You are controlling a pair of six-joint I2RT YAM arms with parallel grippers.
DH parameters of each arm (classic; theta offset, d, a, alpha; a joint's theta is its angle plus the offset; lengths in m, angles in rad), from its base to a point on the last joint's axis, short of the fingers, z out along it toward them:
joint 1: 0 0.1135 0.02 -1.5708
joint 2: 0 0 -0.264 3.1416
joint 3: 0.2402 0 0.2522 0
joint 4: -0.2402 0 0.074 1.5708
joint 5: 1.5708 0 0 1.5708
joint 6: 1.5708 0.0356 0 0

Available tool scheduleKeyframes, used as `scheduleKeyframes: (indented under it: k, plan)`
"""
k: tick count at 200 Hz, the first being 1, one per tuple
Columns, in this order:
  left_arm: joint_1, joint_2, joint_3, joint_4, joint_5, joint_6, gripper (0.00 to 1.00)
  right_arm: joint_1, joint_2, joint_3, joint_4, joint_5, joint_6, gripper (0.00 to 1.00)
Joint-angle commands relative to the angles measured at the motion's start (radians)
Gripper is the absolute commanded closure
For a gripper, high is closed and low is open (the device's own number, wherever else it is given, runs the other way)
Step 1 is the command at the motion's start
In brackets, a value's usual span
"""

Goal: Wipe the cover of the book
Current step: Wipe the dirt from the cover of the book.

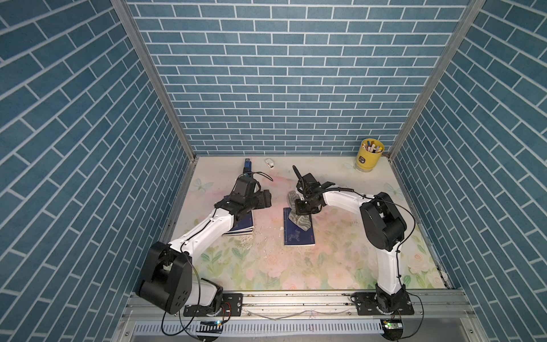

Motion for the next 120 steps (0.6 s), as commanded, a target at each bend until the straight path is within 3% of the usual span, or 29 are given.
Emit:
scheduleKeyframes:
  k: [1, 26, 74, 93, 120]
  plan:
    - [0.008, -0.037, 0.004, -0.026, -0.013, 0.006, 0.09, 0.024, 0.054, -0.007, -0.109, 0.021, -0.061, 0.98]
    - [0.013, -0.020, 0.020, -0.019, -0.008, 0.010, 0.09, 0.077, -0.019, -0.136, -0.103, 0.053, -0.059, 0.97]
    - [0.025, 0.032, 0.064, -0.007, -0.007, 0.027, 0.09, 0.179, -0.234, -0.466, 0.008, 0.032, 0.065, 0.97]
    - [0.031, 0.042, 0.075, -0.002, -0.001, 0.026, 0.09, 0.164, -0.217, -0.464, 0.037, 0.042, 0.066, 0.97]
    - [0.032, 0.025, 0.068, -0.012, -0.008, 0.025, 0.09, 0.084, -0.100, -0.328, 0.057, 0.020, 0.030, 0.97]
